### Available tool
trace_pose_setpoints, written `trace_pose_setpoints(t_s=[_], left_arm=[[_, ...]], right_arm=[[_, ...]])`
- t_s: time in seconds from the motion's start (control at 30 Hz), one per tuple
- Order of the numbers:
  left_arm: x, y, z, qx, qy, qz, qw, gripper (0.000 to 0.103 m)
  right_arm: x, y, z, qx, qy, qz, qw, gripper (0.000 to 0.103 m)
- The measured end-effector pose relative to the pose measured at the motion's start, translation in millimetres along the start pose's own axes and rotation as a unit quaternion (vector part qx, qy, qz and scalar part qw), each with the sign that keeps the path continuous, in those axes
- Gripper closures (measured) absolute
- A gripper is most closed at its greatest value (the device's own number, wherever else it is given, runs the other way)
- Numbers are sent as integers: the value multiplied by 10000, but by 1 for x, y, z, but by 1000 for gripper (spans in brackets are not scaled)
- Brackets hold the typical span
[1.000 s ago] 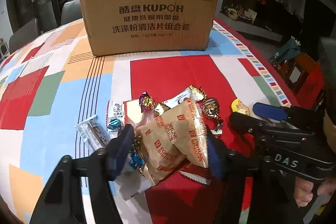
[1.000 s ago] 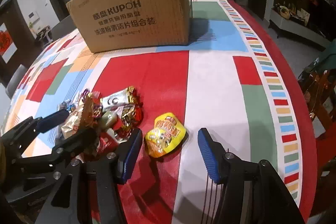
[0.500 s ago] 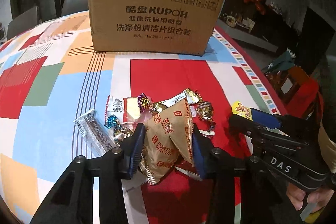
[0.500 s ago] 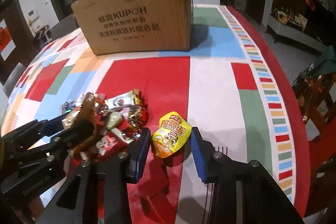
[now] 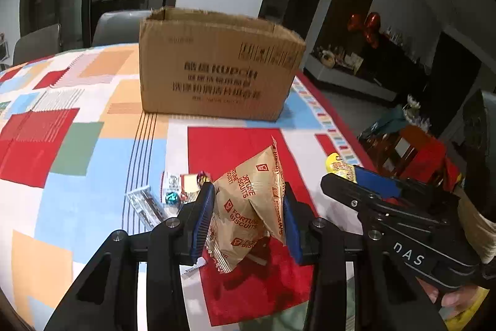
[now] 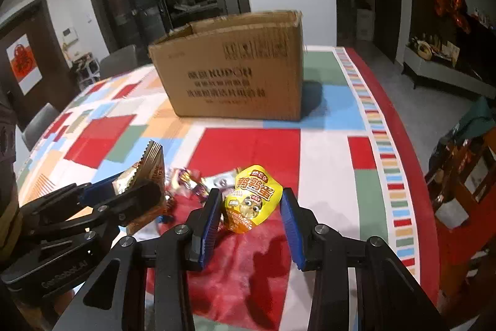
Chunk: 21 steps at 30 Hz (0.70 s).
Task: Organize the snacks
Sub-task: 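Grasp the tan fortune-biscuit bag with the left gripper while the right grasps the yellow pouch, then carry both bags over the box and open both grippers to drop them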
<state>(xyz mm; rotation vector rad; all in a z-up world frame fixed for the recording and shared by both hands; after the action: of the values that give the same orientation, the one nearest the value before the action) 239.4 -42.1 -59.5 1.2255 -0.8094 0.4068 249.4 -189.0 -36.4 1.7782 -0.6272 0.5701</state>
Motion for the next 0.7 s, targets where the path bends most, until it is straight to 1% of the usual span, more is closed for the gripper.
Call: trace_pose_setpoints(t_s=[0.4,0.7], left_arm=[[40,28,-8,125,-158,447,9988,62],[82,39,-22,142,-223,731,9970,62]], right_arm=[[37,21,-17,230,48,435,9988,63],[81,26,-30,309,125,778,9964,63]])
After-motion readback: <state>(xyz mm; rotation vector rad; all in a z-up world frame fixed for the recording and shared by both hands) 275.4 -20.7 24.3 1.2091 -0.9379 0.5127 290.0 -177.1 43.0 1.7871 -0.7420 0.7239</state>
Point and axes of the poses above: each gripper's, at about its wrist camera, not at the fingertips, and y roughly against the way its jaws point, z to its right, x to its top, the point moved 3 cm from there along -y, roughly the way its jaws point, and after that the axes turned 10 degrees about -y, right-handed, at the moved point
